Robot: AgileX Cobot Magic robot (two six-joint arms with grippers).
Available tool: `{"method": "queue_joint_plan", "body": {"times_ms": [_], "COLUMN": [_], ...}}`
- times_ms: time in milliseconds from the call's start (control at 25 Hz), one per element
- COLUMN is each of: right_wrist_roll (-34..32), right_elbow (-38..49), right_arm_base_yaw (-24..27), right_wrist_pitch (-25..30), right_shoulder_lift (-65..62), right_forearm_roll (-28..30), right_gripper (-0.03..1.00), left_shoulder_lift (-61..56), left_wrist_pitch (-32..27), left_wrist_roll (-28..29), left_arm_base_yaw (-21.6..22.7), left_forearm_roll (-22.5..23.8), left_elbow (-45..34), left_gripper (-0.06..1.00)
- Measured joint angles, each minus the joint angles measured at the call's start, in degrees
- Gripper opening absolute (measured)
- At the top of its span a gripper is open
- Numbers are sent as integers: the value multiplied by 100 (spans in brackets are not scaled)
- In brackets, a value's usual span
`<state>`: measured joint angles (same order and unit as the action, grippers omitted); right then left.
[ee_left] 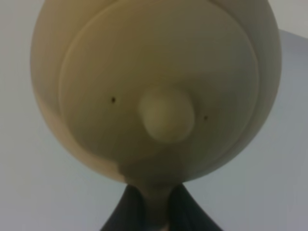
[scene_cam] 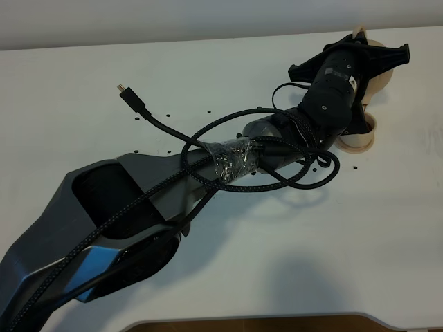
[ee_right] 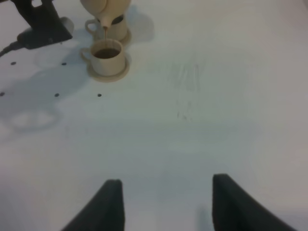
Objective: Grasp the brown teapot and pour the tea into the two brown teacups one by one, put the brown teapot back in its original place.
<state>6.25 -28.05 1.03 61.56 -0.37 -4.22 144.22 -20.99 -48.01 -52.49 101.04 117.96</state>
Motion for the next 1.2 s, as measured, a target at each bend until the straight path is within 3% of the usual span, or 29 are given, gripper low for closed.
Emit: {"method": "queue_joint_plan", "body": {"times_ms": [280, 560, 920, 1200], "right_wrist_roll": [0, 0, 0, 0], "right_elbow": [0, 0, 0, 0], "right_arm_base_yaw": [0, 0, 0, 0], "right_wrist_pitch": [0, 0, 0, 0], "right_shoulder_lift": [0, 0, 0, 0], "right_forearm_roll": [0, 0, 0, 0], "right_gripper": [41, 41, 41, 41], "left_shoulder_lift": [0, -40, -999, -1852], "left_wrist_pitch": [-15, -670, -2490, -3966], "left_wrist_roll": [0, 198, 423, 479], "left_arm_base_yaw": [0, 0, 6, 394], "left_forearm_roll": [-697, -2300, -4569, -6102], "left_elbow": [0, 0, 0, 0], "left_gripper": [13, 13, 13, 13]}}
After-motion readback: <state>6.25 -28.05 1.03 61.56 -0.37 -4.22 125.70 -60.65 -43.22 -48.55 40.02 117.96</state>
